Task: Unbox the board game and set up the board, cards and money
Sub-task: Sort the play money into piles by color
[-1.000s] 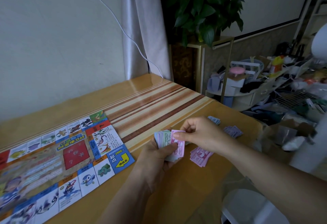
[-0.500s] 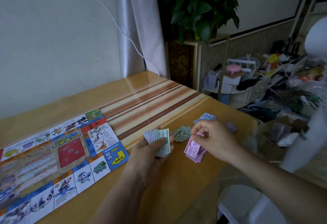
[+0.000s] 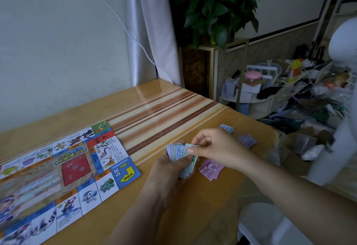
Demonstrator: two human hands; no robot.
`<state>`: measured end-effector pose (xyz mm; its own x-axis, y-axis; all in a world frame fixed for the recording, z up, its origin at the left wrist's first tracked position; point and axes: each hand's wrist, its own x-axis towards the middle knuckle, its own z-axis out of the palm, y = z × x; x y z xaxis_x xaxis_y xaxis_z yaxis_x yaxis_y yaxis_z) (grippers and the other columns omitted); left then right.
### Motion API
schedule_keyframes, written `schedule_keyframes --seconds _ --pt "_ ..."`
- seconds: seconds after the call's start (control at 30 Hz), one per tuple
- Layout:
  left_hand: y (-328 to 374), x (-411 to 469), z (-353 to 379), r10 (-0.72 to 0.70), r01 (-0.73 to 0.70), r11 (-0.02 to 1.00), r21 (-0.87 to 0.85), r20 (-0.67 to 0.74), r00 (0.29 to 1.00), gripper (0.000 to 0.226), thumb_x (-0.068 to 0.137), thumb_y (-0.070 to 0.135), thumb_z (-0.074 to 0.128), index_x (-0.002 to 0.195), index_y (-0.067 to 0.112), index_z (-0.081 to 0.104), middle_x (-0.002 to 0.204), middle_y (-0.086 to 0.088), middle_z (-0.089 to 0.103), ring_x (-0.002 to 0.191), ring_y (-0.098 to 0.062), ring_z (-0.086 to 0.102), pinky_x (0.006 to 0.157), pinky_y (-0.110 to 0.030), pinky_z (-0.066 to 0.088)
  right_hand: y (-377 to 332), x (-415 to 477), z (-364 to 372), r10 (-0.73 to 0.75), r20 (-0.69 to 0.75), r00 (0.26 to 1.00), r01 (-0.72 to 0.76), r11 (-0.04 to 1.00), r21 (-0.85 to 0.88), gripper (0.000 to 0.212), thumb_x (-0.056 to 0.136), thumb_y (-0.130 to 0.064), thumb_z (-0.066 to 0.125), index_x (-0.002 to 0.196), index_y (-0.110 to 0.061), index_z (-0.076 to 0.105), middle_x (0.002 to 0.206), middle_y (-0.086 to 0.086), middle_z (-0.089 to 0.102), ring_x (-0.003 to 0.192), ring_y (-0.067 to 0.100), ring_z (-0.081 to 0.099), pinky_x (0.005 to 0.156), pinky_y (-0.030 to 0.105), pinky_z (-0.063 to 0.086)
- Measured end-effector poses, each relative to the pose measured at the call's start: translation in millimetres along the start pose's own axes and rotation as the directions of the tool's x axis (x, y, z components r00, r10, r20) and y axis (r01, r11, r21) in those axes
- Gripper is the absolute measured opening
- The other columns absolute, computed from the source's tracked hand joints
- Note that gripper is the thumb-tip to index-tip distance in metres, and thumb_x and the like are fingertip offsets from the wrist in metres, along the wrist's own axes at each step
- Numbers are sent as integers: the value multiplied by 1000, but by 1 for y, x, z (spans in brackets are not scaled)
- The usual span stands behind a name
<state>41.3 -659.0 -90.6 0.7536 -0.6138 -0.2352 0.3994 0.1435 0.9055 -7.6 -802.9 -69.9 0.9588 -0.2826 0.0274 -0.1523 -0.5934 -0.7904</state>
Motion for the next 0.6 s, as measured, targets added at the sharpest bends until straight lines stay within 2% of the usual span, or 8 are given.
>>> schedule_keyframes --seconds 0.07,0.1,0.17,0.23,0.3,0.43,0.53,0.6 --pt "1 1 -1 -9 9 1000 1 -40 999 22 88 6 60 108 16 60 64 1 70 55 -7 64 47 -19 50 -4 6 -1 0 34 999 0 1000 24 12 83 -25 72 89 -18 65 78 -5 67 74 8 63 69 22 47" --pt "1 2 -3 -33 29 998 -52 -69 997 18 87 6 61 103 14 61 68 -3 71 59 -10 65 49 -20 53 -4 10 -3 -2 30 1000 0 999 40 11 84 -22 71 91 -17 64 77 -5 67 75 10 65 69 22 48" --pt "5 3 -8 -99 72 968 -239 -101 990 13 90 5 57 102 8 59 78 -12 72 66 -17 69 53 -25 57 -3 21 -8 10 -39 999 -7 996 86 9 86 -20 68 91 -21 60 79 -3 69 80 15 67 72 28 51" --pt "10 4 -14 -131 85 927 -365 -104 986 14 94 4 50 107 2 56 85 -17 72 74 -22 71 55 -27 58 4 33 -10 35 -142 989 -24 996 81 14 87 -19 66 85 -27 54 85 2 70 83 24 68 77 40 54" --pt "13 5 -18 -139 83 902 -423 -103 985 19 95 1 43 111 0 54 94 -19 70 85 -26 69 58 -29 59 14 42 -6 50 -196 979 -53 999 -12 17 86 -20 65 80 -29 52 85 2 69 82 27 67 78 46 54" --pt "13 7 -21 -127 73 896 -438 -94 987 35 97 -4 38 128 7 47 104 -22 66 86 -27 68 59 -31 60 26 47 13 52 -232 971 -115 956 -270 4 90 -28 61 88 -27 58 85 -4 65 77 17 63 76 41 54" --pt "10 8 -22 -108 65 903 -424 -80 991 38 96 -6 40 131 6 46 105 -22 66 85 -25 69 58 -29 59 27 42 18 -21 -221 975 -98 851 -516 9 89 -35 62 93 -27 59 90 -8 65 86 14 62 93 38 43" --pt "9 8 -21 -99 59 916 -396 -82 992 37 94 -7 42 130 3 48 103 -21 66 82 -24 70 56 -28 58 26 41 15 -70 -240 968 -75 836 -544 13 88 -39 63 93 -27 61 90 -13 60 87 11 58 99 38 37"
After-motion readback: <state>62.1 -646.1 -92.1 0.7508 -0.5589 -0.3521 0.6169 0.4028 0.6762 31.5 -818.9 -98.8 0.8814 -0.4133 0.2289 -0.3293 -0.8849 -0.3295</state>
